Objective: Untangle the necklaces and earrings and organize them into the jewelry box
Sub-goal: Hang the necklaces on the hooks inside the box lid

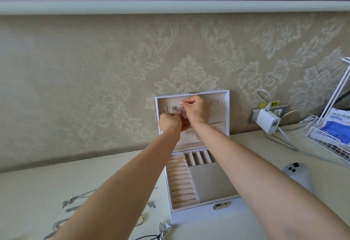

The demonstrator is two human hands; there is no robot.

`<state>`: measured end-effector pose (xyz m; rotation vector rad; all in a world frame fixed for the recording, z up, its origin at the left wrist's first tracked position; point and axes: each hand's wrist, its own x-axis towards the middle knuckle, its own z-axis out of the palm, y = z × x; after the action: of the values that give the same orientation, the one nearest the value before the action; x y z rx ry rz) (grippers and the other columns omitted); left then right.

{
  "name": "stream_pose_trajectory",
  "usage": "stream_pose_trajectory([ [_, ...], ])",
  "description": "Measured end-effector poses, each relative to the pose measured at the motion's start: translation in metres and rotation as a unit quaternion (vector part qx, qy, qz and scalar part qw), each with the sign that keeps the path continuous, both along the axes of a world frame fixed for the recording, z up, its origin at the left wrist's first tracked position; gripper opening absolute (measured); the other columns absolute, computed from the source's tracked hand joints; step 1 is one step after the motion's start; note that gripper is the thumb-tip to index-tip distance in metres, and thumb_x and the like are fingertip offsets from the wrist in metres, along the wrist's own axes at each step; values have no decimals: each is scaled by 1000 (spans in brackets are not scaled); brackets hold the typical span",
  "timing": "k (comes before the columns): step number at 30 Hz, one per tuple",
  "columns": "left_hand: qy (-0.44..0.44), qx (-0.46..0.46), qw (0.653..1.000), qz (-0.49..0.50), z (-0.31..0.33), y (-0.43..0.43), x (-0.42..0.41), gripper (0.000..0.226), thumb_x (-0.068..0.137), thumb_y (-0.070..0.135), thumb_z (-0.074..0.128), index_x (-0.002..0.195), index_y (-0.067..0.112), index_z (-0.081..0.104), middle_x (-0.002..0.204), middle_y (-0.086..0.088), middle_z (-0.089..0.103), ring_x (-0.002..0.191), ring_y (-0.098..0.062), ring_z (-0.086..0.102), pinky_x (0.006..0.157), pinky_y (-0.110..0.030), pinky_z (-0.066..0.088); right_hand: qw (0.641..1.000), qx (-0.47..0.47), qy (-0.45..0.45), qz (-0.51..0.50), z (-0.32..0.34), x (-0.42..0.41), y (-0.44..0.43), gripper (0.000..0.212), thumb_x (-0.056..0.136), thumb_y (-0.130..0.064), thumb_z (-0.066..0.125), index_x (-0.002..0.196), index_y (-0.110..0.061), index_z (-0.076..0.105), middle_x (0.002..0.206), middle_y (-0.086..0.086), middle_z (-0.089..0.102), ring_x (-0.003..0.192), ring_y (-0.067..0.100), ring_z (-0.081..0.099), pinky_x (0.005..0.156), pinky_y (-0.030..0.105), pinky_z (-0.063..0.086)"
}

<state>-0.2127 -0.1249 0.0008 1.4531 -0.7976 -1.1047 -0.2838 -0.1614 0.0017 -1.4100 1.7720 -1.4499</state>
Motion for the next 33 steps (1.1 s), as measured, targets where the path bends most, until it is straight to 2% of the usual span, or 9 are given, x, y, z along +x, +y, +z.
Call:
stream_pose_trajectory([
  [6, 25, 10, 1000, -13, 5, 0, 0, 24, 90, 8, 60, 67, 0, 57, 63, -13, 62, 29, -15, 56, 31, -19, 44, 997, 38, -58, -28, 2, -3, -5, 26, 70, -32, 77, 68, -24, 52, 82, 1, 72, 81, 21, 67, 77, 32, 53],
  [8, 9, 3, 1000, -23, 6, 0, 1, 26, 91, 9, 58, 67, 0, 57, 61, -13, 63, 32, -16, 58, 32, -20, 45, 994, 56, -88, -24, 0, -6, -5, 30, 67, -32, 80, 70, -23, 51, 71, 1, 69, 68, 20, 65, 74, 36, 56],
  [11, -67, -26, 997, -41, 2, 1, 2, 27, 93, 12, 55, 69, -1, 57, 60, -13, 64, 37, -17, 60, 37, -22, 49, 992, 71, -106, -2, -1, -11, -4, 30, 67, -29, 81, 77, -19, 55, 56, -3, 62, 53, 16, 58, 70, 38, 56],
  [15, -203, -87, 975, -22, -6, 3, 2, 25, 94, 18, 53, 83, -2, 62, 67, -12, 68, 46, -21, 65, 53, -34, 58, 992, 75, -104, 10, 1, -13, -2, 32, 67, -30, 82, 79, -17, 56, 57, -3, 62, 50, 13, 57, 69, 36, 55],
  [17, -221, -102, 970, -20, -7, 2, 2, 25, 95, 20, 52, 85, -1, 61, 69, -12, 69, 49, -23, 66, 55, -36, 58, 992, 72, -104, 14, 0, -13, -3, 33, 66, -31, 83, 78, -17, 56, 58, -2, 63, 52, 14, 60, 69, 38, 56],
  [23, -131, -38, 989, -62, -12, 12, 1, 25, 95, 15, 51, 80, -3, 60, 64, -13, 67, 38, -14, 60, 38, -20, 48, 993, 73, -91, 30, -1, -15, -4, 34, 65, -33, 83, 73, -17, 54, 58, 2, 64, 48, 16, 54, 66, 36, 53],
  [28, -71, -8, 993, -99, -20, 25, 2, 25, 96, 18, 51, 84, -2, 59, 63, -10, 66, 35, -10, 58, 35, -16, 43, 995, 30, -95, 19, -9, -16, 13, 20, 77, -34, 72, 72, -17, 62, 52, -1, 60, 45, 12, 51, 62, 35, 49],
  [31, -153, -23, 978, -139, -28, 38, 4, 23, 97, 16, 49, 89, -2, 61, 60, -6, 64, 33, -4, 54, 37, -15, 43, 995, 50, -81, 39, -20, -16, 37, 38, 81, -50, 62, 73, -13, 68, 60, -1, 63, 58, 16, 59, 68, 38, 53],
  [33, -236, -25, 956, -174, -38, 44, 5, 22, 97, 10, 44, 87, 1, 61, 60, -6, 65, 39, -8, 57, 48, -24, 53, 988, 99, -75, 87, -27, -17, 51, 46, 80, -54, 61, 79, -9, 70, 68, 1, 65, 62, 16, 58, 67, 32, 49],
])
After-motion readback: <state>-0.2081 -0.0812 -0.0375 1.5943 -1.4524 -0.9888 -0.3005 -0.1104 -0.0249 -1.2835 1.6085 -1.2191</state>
